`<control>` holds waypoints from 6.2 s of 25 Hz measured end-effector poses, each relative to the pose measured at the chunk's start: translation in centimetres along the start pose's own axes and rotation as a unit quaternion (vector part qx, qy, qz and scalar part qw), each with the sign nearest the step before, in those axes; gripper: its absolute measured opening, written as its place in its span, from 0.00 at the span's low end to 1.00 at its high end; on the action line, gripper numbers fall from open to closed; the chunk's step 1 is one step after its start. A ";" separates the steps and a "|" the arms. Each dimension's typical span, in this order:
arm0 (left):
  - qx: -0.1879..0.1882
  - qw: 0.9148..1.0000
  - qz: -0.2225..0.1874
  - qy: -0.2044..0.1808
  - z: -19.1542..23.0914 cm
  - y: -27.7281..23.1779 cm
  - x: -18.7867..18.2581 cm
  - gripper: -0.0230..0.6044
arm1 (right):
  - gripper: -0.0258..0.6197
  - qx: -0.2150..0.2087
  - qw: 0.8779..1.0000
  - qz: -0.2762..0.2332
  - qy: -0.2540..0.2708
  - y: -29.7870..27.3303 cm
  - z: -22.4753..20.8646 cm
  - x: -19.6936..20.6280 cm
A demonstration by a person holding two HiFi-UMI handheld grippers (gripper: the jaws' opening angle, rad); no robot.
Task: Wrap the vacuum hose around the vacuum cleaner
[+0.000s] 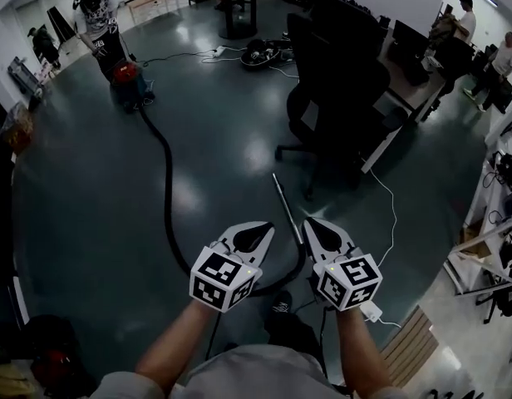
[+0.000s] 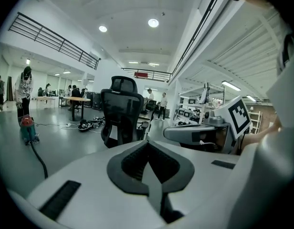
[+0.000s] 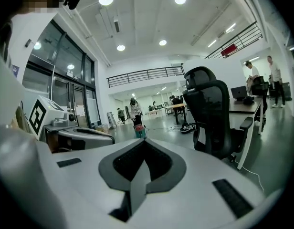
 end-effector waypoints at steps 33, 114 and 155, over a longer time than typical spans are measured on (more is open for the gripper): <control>-0.012 0.993 0.112 0.021 13.6 -21.3 15.3 0.05 | 0.05 0.035 0.989 0.146 0.014 -16.9 -19.2 17.7; 0.065 0.956 0.244 -0.148 31.5 -39.6 66.8 0.05 | 0.31 -0.065 0.903 0.366 0.214 -36.3 -33.2 74.7; 0.142 0.862 0.397 -0.282 33.6 -30.9 65.3 0.30 | 0.31 -0.440 0.763 0.317 0.352 -41.8 -16.8 63.7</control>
Point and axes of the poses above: the fingertips, and each gripper's own axes: y backward along the fingers, z to its left, x out of its underside, the point moved 5 cm from there along y, backward along the fingers, and after that the axes turned 2 degrees about -z, right-handed, at the moved point
